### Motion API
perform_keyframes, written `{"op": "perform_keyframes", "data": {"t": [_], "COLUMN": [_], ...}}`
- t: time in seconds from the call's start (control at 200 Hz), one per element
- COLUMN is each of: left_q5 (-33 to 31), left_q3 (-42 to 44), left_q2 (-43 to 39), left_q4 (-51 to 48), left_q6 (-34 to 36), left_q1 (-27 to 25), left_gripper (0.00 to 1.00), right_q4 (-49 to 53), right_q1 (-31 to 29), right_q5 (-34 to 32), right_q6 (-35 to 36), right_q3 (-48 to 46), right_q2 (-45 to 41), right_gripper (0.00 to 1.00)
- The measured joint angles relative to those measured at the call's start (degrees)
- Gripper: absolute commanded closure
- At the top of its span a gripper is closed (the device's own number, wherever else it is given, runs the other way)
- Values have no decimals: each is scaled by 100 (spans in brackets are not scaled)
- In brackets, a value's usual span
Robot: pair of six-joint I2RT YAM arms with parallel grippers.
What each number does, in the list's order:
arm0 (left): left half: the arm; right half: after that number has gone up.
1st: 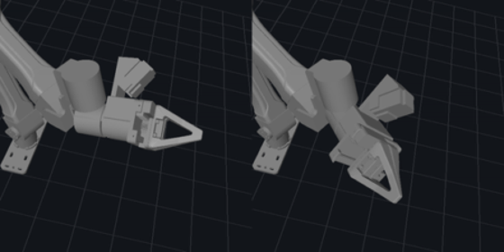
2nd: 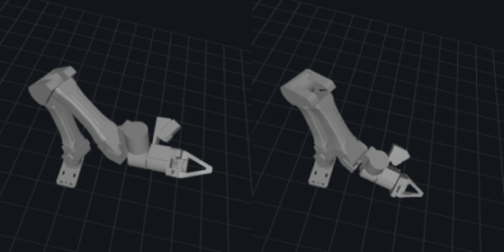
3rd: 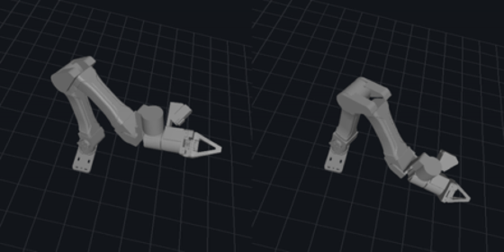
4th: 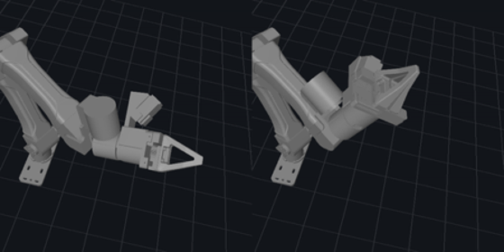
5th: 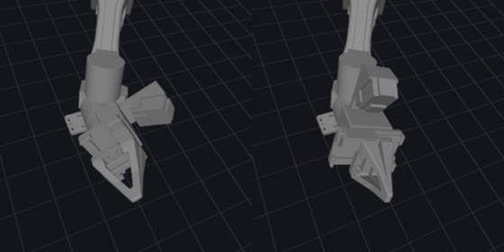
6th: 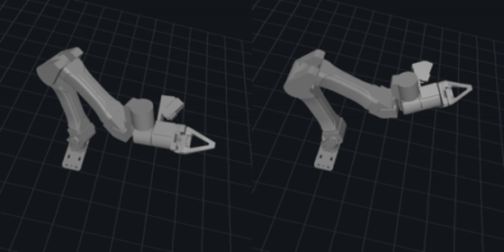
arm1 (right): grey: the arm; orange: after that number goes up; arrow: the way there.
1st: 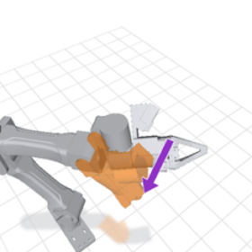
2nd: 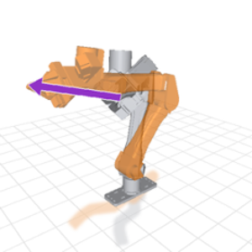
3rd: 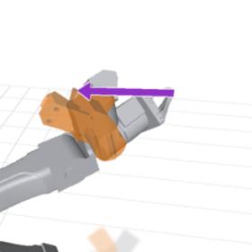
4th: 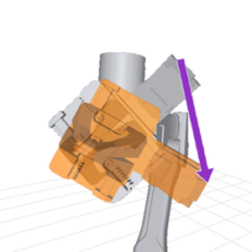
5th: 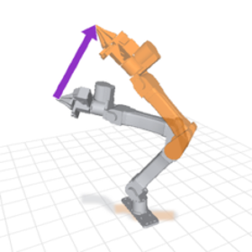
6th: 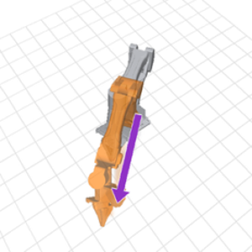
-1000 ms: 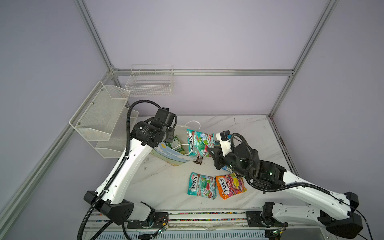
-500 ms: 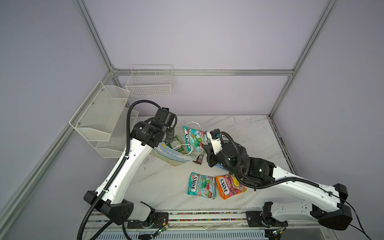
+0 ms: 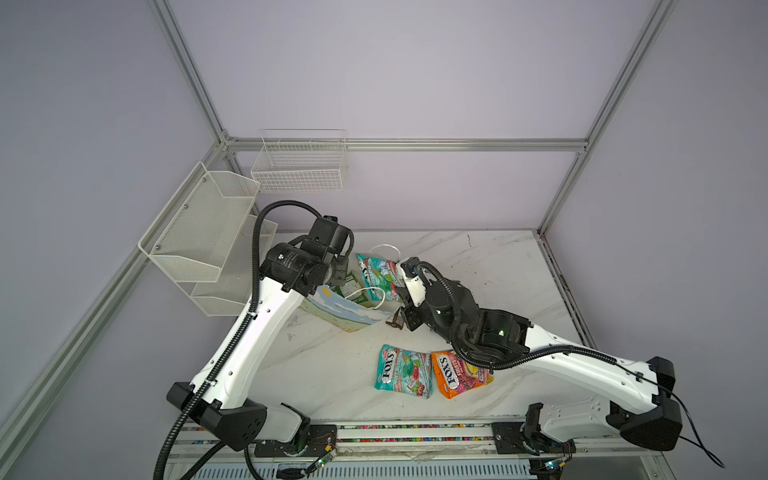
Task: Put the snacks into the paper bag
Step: 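Carry the teal packet with the right gripper toward the bag's opening, then lower the teal packet into the bag and open the right gripper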
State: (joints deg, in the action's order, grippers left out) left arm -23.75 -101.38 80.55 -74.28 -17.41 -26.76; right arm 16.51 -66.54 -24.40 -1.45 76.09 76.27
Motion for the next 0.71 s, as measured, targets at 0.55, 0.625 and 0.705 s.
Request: {"op": "perform_keyframes", "data": {"t": [0.55,0.625,0.705], "left_q5": [17,20,22], "left_q3": [0,0,0], "left_q2": [-37,-42,-48], "left_q4": [-44,-42,-44], "left_q6": [-4,-9,-13], "left_q1": [0,0,0], "left_gripper": [100,100,100], "right_q4": [157,179,201], "right_q1": [-4,-4,-4], "right_q5": [118,122,125], "right_q6": [214,229,249], "right_q3": [431,435,437], "right_q2": [597,664,695], "right_gripper": [100,100,100]}}
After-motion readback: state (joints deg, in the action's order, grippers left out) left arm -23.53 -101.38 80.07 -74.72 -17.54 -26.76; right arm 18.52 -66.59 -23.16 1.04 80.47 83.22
